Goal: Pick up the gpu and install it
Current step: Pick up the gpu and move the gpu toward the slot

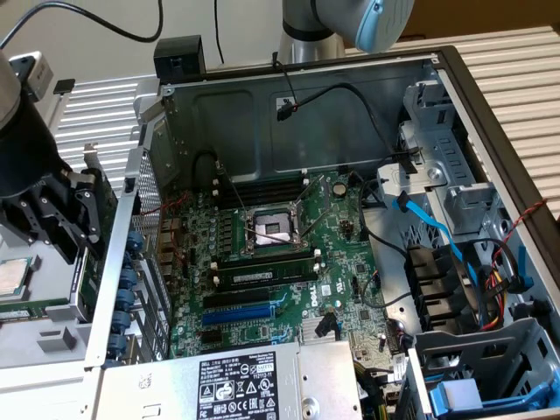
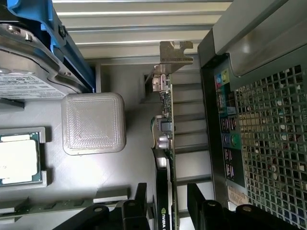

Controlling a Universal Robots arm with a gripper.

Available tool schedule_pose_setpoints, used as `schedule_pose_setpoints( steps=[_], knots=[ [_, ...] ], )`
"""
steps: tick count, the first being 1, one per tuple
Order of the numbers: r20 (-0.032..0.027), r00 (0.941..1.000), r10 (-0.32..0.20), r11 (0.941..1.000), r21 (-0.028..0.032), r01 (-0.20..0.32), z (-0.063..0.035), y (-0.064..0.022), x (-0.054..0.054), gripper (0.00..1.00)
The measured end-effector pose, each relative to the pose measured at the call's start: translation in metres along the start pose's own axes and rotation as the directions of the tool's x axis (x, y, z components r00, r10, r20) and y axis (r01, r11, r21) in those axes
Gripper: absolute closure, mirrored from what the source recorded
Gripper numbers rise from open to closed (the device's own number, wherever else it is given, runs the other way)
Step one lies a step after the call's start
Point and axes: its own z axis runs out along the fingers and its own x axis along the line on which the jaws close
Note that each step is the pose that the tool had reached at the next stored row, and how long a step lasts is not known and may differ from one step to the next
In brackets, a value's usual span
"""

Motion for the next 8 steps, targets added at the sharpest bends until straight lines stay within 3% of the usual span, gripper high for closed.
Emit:
schedule_pose_setpoints(
  steps=[6, 8],
  knots=[
    [-0.0004, 1.0, 0.002, 1.0, -0.0033, -0.002, 0.0061, -0.0005, 0.0008, 0.54],
    [-0.0007, 1.0, 0.002, 1.0, -0.0073, -0.002, 0.0084, -0.0007, 0.001, 0.54]
  ],
)
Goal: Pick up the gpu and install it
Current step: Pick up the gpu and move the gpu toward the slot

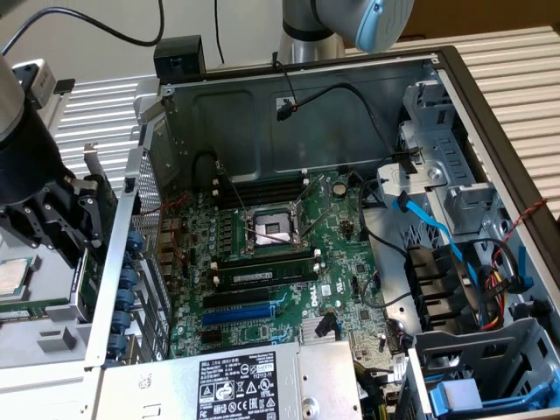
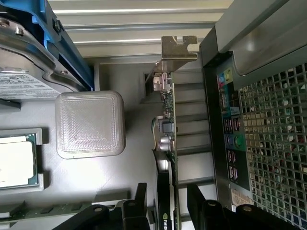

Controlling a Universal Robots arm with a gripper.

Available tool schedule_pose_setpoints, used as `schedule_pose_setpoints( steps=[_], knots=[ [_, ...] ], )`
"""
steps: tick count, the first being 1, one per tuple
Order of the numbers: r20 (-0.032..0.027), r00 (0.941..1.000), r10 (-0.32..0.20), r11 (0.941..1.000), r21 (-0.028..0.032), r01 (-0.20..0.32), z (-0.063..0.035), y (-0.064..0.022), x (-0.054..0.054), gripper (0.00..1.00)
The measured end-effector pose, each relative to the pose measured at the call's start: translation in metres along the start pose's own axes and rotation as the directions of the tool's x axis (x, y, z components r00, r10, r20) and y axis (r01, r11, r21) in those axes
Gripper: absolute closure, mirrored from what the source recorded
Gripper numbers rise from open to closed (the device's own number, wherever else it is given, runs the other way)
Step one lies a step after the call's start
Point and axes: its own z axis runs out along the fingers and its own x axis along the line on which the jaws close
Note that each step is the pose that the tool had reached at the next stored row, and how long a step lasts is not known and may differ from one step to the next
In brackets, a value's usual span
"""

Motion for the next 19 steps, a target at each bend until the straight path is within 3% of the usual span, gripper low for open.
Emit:
schedule_pose_setpoints(
  steps=[5, 8, 19],
  knots=[
    [-0.0005, 1.0, 0.001, 1.0, -0.0034, -0.001, 0.0024, -0.0002, 0.0003, 0.54],
    [-0.0009, 1.0, 0.001, 1.0, -0.0087, -0.001, 0.0067, -0.0005, 0.0009, 0.54],
    [-0.001, 1.0, 0.002, 1.0, -0.0091, -0.002, 0.0074, -0.0006, 0.0009, 0.54]
  ],
)
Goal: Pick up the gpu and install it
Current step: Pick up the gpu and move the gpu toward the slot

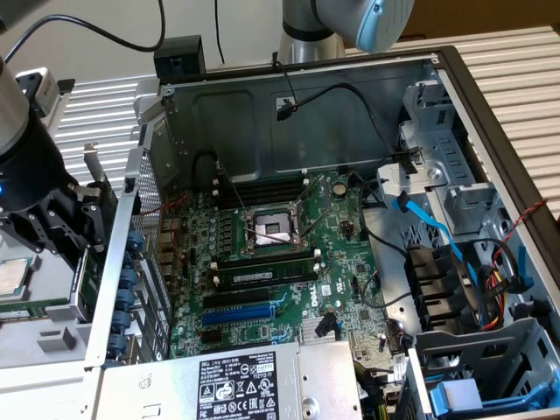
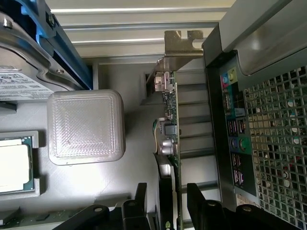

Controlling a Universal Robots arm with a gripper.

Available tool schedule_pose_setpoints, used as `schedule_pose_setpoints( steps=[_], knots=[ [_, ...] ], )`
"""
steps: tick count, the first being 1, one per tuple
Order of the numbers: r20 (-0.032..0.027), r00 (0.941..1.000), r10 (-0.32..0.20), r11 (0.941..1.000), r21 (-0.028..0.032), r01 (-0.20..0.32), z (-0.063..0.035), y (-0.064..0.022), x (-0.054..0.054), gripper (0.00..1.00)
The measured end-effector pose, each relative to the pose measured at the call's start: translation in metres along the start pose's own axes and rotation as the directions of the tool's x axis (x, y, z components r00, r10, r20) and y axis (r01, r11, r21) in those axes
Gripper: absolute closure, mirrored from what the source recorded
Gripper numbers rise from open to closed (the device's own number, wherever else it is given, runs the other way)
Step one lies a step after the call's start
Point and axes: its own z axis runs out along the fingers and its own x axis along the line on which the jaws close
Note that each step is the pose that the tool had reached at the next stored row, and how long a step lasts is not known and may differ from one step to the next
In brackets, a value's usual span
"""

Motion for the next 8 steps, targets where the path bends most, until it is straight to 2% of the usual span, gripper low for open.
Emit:
schedule_pose_setpoints(
  steps=[3, 4, 8],
  knots=[
    [0.0, 1.0, 0.0, 1.0, 0.0, 0.0, 0.0, 0.0, 0.0, 0.56],
    [0.0, 1.0, 0.0, 1.0, 0.0, 0.0, 0.0, 0.0, 0.0, 0.63],
    [0.0007, 1.0, 0.008, 1.0, 0.0008, -0.008, 0.0, 0.0, 0.0, 0.63]
  ],
)
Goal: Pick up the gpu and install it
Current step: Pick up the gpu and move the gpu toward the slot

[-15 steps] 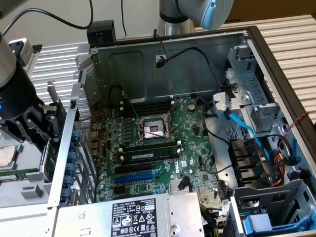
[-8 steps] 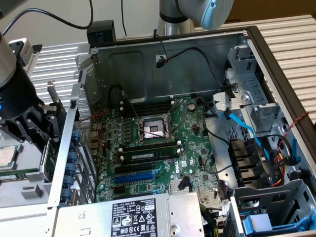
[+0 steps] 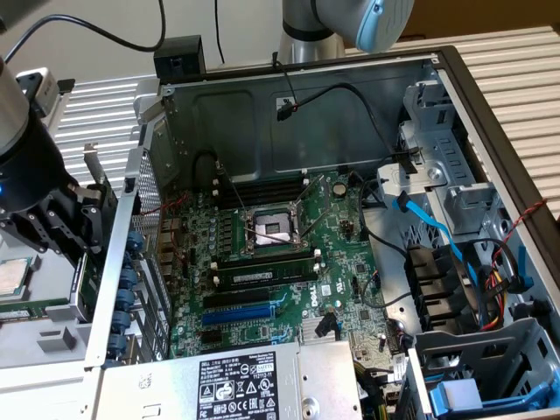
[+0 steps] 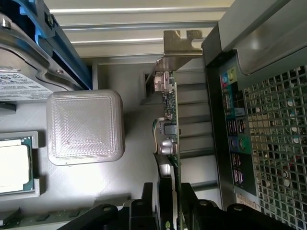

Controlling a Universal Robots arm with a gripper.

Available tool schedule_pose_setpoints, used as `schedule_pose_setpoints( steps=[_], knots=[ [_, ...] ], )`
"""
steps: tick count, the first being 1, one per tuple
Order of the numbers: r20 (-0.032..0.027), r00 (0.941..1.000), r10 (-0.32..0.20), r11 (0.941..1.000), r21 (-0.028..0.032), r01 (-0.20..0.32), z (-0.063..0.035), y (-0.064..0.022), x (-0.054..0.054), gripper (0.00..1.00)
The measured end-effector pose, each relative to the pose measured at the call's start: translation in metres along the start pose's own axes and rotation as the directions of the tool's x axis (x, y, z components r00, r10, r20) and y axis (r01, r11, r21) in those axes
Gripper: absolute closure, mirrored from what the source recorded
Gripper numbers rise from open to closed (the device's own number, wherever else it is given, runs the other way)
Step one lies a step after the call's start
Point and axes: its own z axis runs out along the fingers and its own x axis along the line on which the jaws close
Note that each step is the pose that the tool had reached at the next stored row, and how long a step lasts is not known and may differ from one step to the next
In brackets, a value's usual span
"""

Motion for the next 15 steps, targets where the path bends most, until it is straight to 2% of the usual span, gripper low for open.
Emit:
schedule_pose_setpoints(
  steps=[4, 15],
  knots=[
    [0.0023, 0.9996, 0.028, 0.9996, 0.0016, -0.028, 0.0001, 0.0, 0.0, 0.63],
    [0.0026, 0.9996, 0.028, 0.9996, 0.0017, -0.028, 0.0002, 0.0, 0.0001, 0.65]
  ],
)
